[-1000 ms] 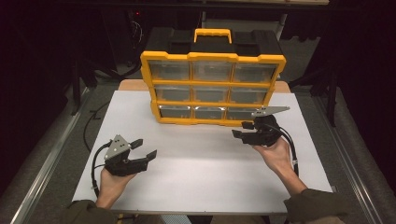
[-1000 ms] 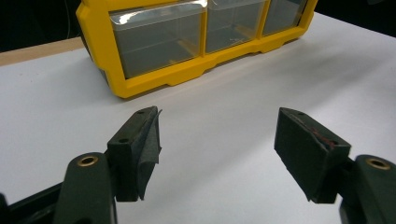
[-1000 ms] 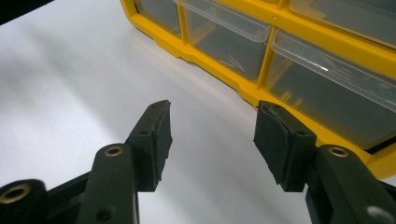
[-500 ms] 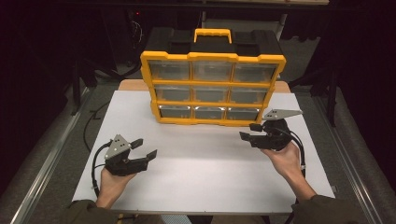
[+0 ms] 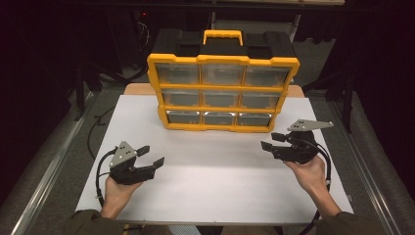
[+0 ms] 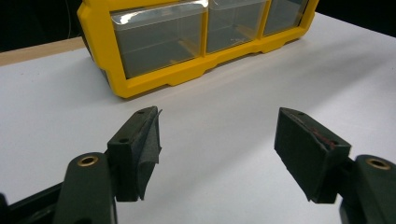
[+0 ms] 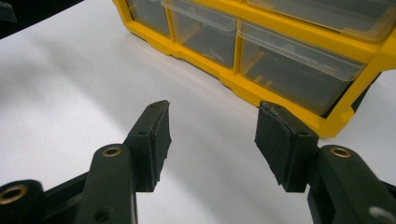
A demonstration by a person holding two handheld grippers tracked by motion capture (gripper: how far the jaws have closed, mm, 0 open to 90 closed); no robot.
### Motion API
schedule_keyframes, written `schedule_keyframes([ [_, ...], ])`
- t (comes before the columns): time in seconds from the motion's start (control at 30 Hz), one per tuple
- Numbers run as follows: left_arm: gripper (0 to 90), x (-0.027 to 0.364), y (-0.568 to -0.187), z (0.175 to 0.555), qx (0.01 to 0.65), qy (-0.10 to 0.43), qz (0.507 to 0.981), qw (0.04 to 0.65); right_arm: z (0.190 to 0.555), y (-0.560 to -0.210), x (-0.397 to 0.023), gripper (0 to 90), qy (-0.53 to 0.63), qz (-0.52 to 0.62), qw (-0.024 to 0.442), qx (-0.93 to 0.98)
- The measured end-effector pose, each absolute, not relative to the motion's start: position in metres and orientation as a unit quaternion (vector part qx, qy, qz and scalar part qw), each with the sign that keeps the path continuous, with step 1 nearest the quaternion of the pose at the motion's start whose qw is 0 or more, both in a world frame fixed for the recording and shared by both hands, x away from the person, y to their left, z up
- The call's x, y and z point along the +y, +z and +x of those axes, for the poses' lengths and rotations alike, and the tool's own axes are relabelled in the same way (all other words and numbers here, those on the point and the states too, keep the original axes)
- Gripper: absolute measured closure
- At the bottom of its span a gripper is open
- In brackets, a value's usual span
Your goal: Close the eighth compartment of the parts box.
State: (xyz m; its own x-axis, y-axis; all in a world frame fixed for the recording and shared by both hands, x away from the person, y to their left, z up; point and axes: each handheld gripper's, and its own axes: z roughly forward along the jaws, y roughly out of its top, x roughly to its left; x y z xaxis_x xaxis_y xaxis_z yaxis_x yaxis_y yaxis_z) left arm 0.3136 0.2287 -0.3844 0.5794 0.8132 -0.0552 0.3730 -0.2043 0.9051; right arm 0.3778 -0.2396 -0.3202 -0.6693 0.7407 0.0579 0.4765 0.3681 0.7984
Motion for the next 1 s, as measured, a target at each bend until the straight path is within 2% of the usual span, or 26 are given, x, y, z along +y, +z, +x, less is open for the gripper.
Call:
schedule_keyframes([
  [0.5, 31.5, 0.229, -0.384, 0.314, 0.4, 0.226, 0.742, 0.488, 0.363, -0.324, -0.254, 45.5, 0.433, 0.378, 0.164, 0.802],
  [1.0, 31.4, 0.23, -0.384, 0.314, 0.401, 0.226, 0.74, 0.49, 0.356, -0.341, -0.274, 39.1, 0.445, 0.395, 0.172, 0.785],
])
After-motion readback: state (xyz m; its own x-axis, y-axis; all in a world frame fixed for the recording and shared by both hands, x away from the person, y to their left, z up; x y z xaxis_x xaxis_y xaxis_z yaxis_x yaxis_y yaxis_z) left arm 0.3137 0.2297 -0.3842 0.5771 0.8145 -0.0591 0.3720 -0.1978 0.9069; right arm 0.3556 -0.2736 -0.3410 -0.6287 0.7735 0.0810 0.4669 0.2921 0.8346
